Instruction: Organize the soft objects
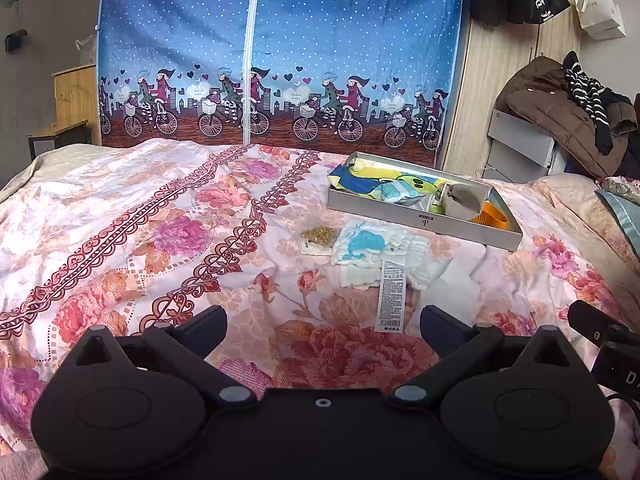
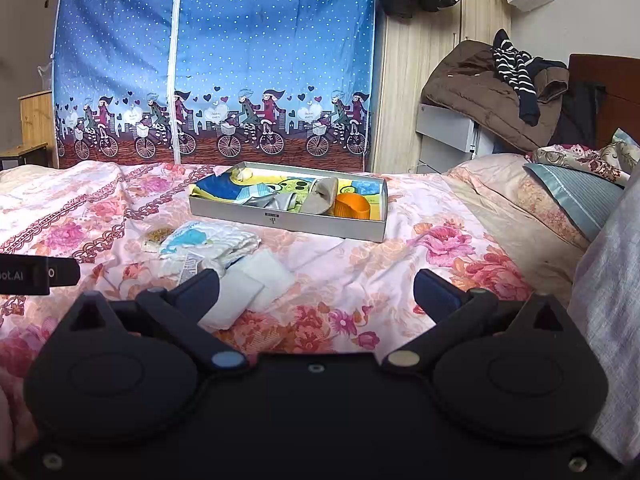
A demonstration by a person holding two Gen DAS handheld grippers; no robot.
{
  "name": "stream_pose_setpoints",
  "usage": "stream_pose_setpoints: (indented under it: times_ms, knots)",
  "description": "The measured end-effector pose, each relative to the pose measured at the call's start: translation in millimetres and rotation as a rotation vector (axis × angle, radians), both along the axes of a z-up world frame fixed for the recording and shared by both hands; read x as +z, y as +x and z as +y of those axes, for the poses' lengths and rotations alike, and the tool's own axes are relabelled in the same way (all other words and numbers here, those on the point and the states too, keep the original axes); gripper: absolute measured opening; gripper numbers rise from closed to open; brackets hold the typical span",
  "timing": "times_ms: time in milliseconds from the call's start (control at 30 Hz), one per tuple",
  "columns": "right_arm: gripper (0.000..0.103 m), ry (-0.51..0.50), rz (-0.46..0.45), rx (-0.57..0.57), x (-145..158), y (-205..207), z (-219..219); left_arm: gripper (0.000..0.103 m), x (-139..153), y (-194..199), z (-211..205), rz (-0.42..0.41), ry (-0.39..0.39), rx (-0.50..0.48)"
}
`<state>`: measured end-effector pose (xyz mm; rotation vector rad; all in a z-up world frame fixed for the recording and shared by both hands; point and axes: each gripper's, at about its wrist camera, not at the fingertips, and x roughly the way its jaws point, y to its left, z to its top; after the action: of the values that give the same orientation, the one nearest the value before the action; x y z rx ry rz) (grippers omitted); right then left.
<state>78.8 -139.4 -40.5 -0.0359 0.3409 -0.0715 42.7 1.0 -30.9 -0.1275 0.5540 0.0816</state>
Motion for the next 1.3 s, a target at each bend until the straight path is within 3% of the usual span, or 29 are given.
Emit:
stream_pose_setpoints:
  times_ms: [1067,1300]
  knots:
    - [0.103,0.008,0.021,0.0,-4,1,3,0.102,-2,0,1,0.009,-0.002,0.003]
    - [0.103,0.039,0.126,0.119,-9,20,5,0.102,-5,6,7,0.041,-0.033,0.005]
